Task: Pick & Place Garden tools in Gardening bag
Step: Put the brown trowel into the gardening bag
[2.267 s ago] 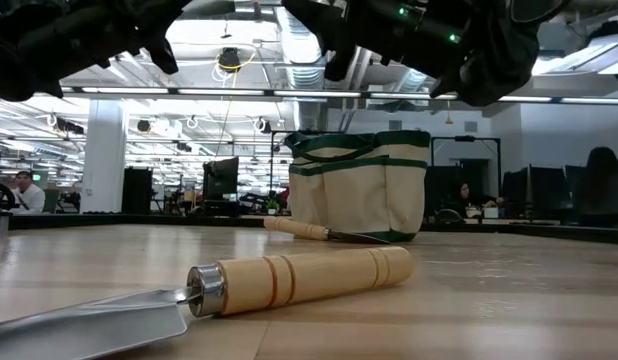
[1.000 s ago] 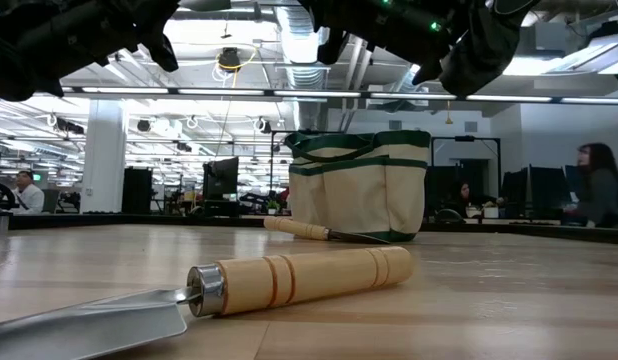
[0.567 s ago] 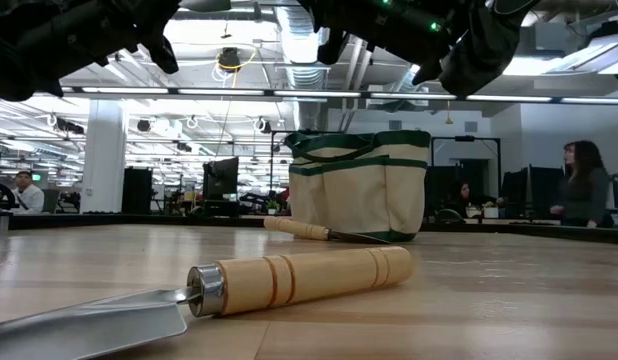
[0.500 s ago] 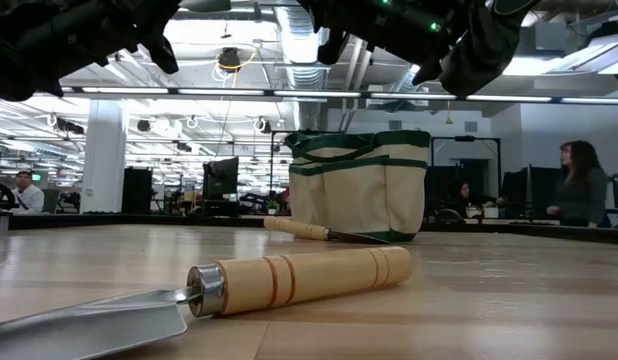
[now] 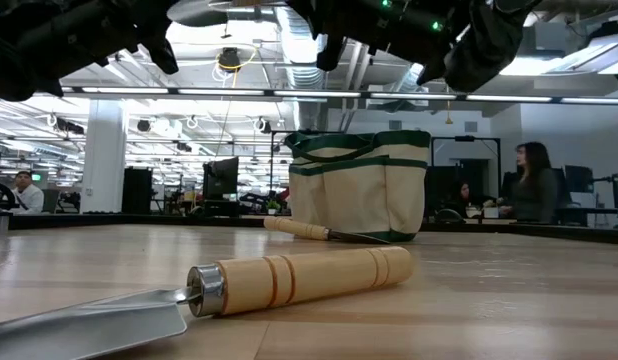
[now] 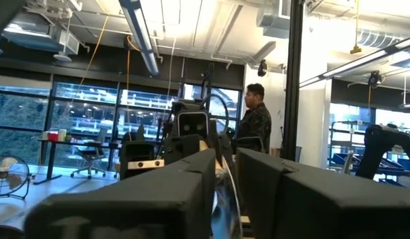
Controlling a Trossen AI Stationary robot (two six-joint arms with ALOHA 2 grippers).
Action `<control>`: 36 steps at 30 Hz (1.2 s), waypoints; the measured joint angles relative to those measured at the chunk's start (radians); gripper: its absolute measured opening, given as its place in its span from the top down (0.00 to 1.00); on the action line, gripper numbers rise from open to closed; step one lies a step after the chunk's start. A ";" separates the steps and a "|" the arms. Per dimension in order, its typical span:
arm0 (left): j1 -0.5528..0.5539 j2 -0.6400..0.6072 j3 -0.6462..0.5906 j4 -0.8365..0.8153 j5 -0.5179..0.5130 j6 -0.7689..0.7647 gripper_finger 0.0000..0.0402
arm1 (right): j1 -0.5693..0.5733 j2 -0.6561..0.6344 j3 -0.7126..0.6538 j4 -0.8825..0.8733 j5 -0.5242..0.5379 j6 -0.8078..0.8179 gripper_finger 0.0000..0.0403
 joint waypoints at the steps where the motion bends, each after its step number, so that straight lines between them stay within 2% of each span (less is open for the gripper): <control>1: 0.000 0.000 0.000 -0.001 0.000 0.000 0.85 | 0.000 -0.021 0.001 -0.051 0.002 0.000 0.87; 5: 0.000 0.000 0.000 -0.002 0.000 0.000 0.80 | 0.023 -0.144 0.002 -0.342 0.099 -0.050 0.87; 10: 0.020 0.000 0.000 -0.002 0.000 0.000 0.79 | 0.067 -0.343 0.002 -0.741 0.209 -0.085 0.87; 15: 0.030 0.000 0.000 -0.002 0.000 0.000 0.80 | 0.098 -0.515 0.013 -1.148 0.310 -0.001 0.87; 18: 0.030 0.000 0.000 -0.002 0.001 0.000 0.79 | 0.095 -0.572 0.043 -1.357 0.319 0.055 0.87; 25: 0.030 0.000 0.000 -0.002 0.001 0.000 0.81 | 0.057 -0.562 0.177 -1.706 0.279 0.105 0.87; 31: 0.030 0.000 0.000 -0.003 0.001 0.000 0.81 | 0.020 -0.492 0.266 -1.838 0.245 0.099 0.87; 36: 0.030 0.000 0.000 -0.003 0.001 0.000 0.81 | -0.016 -0.433 0.272 -1.858 0.195 0.097 0.87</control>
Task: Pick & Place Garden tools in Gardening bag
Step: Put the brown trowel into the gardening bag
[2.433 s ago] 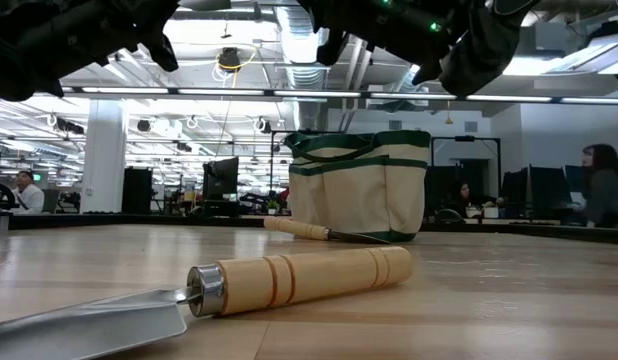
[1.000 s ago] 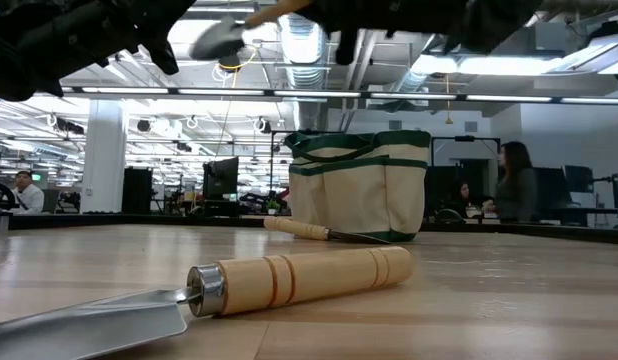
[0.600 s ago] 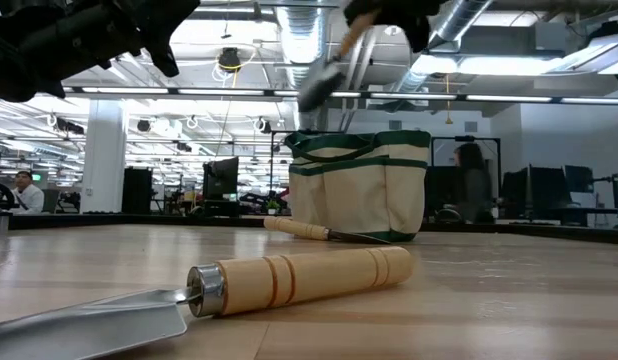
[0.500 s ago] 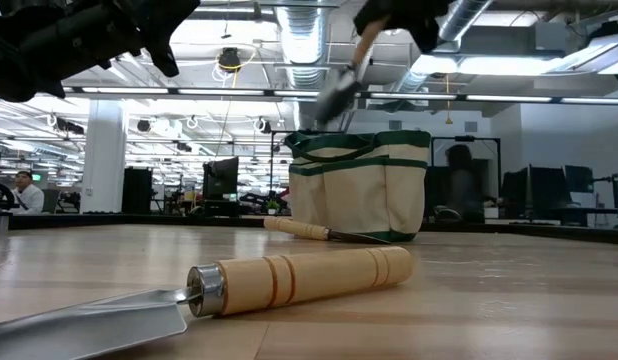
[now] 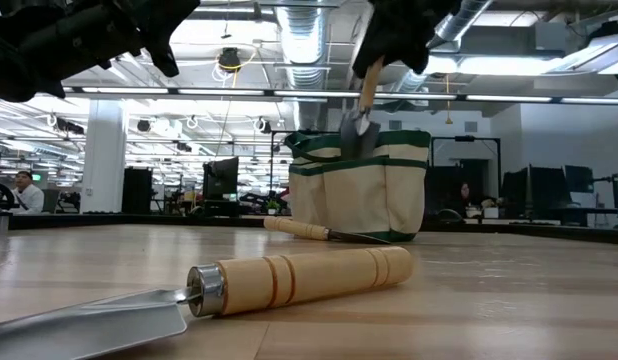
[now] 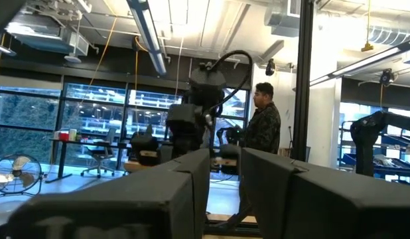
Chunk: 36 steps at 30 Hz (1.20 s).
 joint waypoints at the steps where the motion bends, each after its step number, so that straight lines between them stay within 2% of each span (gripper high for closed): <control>1: 0.000 0.000 0.000 0.000 0.000 0.000 0.81 | -0.006 0.011 0.000 0.000 -0.007 0.000 0.87; 10: 0.000 0.000 0.000 0.000 0.000 0.000 0.81 | -0.052 0.112 0.000 0.005 -0.063 -0.027 0.87; 21: 0.000 0.000 0.000 0.000 0.000 0.000 0.81 | -0.066 0.191 0.000 0.035 -0.066 -0.030 0.87; 23: 0.000 0.000 0.000 -0.001 0.001 0.000 0.81 | -0.066 0.195 0.000 0.051 -0.066 -0.030 0.82; 30: 0.000 0.000 0.000 0.000 0.001 -0.001 0.81 | -0.066 0.145 -0.001 0.048 -0.066 -0.029 0.45; 33: 0.000 0.000 0.000 0.000 0.001 -0.001 0.81 | -0.068 0.103 -0.001 0.050 -0.065 -0.030 0.38; 36: 0.000 0.000 0.000 -0.001 0.001 -0.001 0.81 | -0.072 0.049 0.000 0.059 -0.063 -0.030 0.38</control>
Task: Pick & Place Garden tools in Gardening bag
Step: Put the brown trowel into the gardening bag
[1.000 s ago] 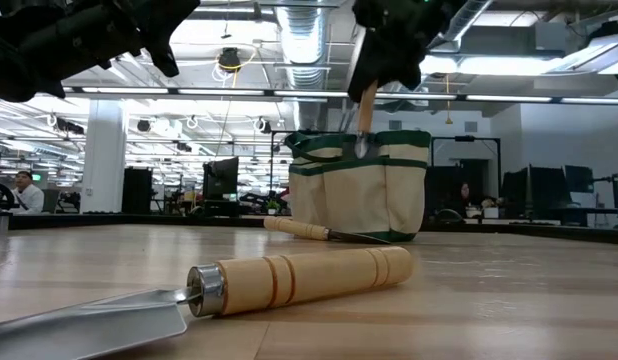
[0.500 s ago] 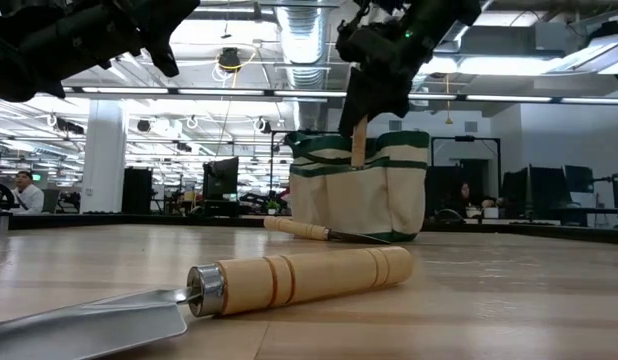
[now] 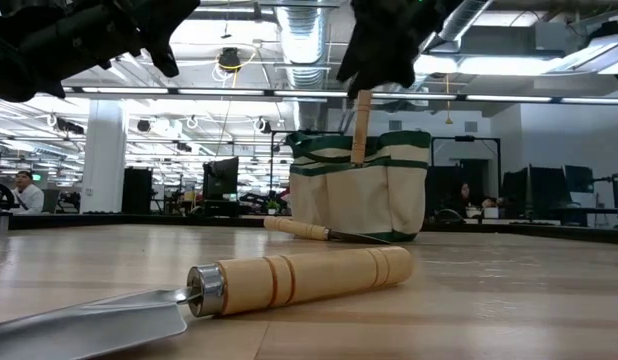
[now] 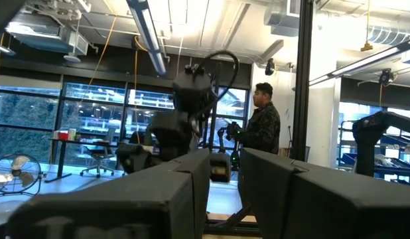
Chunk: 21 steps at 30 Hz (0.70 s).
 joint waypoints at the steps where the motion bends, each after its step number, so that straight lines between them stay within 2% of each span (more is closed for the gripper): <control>1: 0.000 0.000 0.000 0.000 0.000 0.000 0.81 | 0.000 -0.020 0.000 -0.006 0.001 0.000 0.39; 7: 0.000 0.000 0.000 0.000 0.000 0.000 0.81 | 0.017 -0.135 0.000 -0.001 0.003 0.003 0.54; 12: 0.000 0.000 0.000 -0.002 0.029 0.000 0.81 | 0.081 -0.221 0.000 -0.002 0.018 0.009 0.77; 16: 0.000 0.000 0.000 -0.029 0.048 0.000 0.81 | 0.191 -0.256 -0.023 0.011 0.160 -0.062 0.97; 21: 0.000 0.000 0.002 -0.166 0.048 0.001 0.81 | 0.321 -0.260 -0.087 0.057 0.328 -0.034 0.99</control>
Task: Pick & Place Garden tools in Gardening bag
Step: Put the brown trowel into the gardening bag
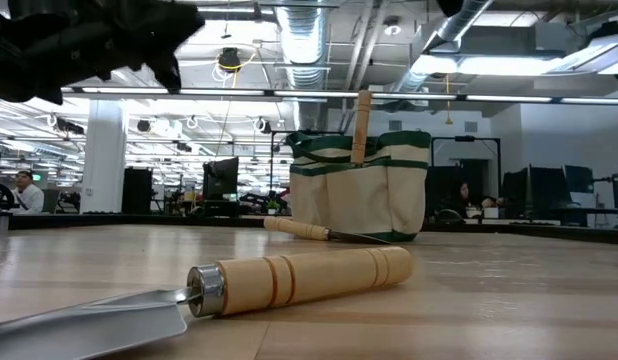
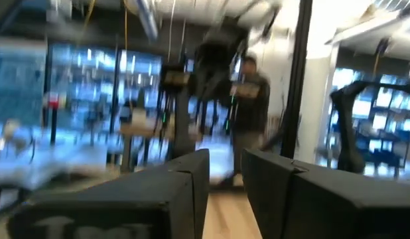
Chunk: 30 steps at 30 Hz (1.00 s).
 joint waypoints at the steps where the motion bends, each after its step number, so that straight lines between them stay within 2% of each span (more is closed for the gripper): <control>1: 0.000 0.001 0.006 -0.049 0.000 0.003 0.81 | 0.019 -0.001 -0.021 0.029 0.014 0.000 0.99; 4: 0.000 0.001 0.042 -0.184 0.000 0.024 0.85 | 0.053 0.001 -0.092 0.124 0.014 0.031 0.99; 9: -0.012 0.004 0.125 -0.369 -0.001 0.076 0.97 | 0.088 0.001 -0.196 0.271 0.016 0.046 0.99; 13: -0.046 0.003 0.148 -0.472 -0.001 0.148 0.99 | 0.119 0.001 -0.242 0.361 0.036 0.046 1.00; 20: -0.163 0.004 0.149 -0.536 -0.011 0.207 1.00 | 0.170 0.001 -0.263 0.390 0.145 0.046 1.00; 27: -0.288 0.003 0.149 -0.534 -0.037 0.176 1.00 | 0.171 0.001 -0.263 0.389 0.141 0.046 1.00; 30: -0.310 0.003 0.149 -0.523 -0.038 0.180 1.00 | 0.170 0.012 -0.263 0.392 0.082 0.045 1.00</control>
